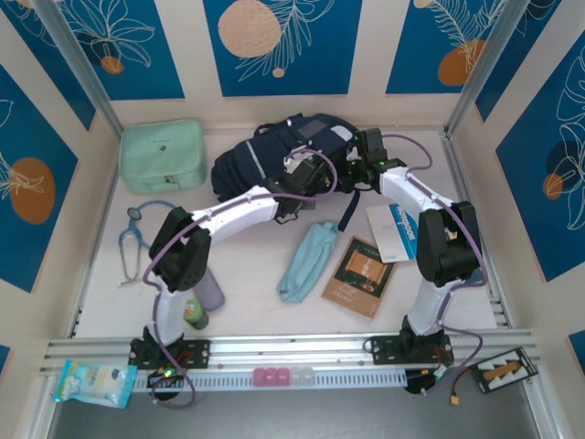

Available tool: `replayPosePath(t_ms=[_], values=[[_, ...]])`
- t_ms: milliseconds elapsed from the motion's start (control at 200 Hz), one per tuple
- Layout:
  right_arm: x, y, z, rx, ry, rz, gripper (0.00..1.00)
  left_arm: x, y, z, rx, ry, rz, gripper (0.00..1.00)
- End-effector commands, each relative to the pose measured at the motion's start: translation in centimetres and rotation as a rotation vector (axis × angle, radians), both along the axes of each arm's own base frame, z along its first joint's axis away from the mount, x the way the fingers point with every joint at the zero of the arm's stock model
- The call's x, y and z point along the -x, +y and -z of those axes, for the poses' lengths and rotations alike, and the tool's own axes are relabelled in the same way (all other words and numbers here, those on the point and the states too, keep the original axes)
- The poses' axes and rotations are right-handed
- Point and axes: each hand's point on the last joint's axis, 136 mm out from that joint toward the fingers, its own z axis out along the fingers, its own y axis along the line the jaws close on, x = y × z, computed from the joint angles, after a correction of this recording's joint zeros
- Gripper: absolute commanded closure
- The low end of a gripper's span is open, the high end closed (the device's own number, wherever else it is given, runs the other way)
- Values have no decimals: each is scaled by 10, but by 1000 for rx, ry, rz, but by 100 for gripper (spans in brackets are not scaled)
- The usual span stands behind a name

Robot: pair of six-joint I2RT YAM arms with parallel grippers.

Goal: Pack books, pencil case, and school supplies into a backpack

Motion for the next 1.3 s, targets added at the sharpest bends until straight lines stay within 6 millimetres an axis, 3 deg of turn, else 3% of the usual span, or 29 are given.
replayPosePath(t_ms=[0, 175, 560, 670, 760, 930, 1005, 1115, 1295], values=[[-15, -12, -50, 2, -145, 6, 100, 16, 3, -4, 49, 62, 77, 100], [-21, -27, -40, 50, -139, 38, 100, 31, 17, 5, 52, 112, 113, 100], [-35, -52, -19, 227, -149, 99, 100, 53, 101, 20, -100, 145, -25, 100], [-42, -61, -17, 269, -175, 109, 100, 57, 125, 31, -72, 167, -64, 100], [-47, -63, -14, 279, -192, 100, 100, 54, 133, 33, -26, 162, -70, 100], [-42, -49, -15, 216, -202, 43, 99, 43, 105, 27, 73, 156, 54, 100], [-31, -43, -17, 189, -186, 32, 83, 41, 87, 21, 121, 157, 114, 100], [-5, -46, -16, 167, -131, 65, 51, 43, 61, 13, 185, 162, 191, 100], [34, -53, -13, 215, -92, 121, 36, 50, 14, 2, 269, 180, 314, 100]])
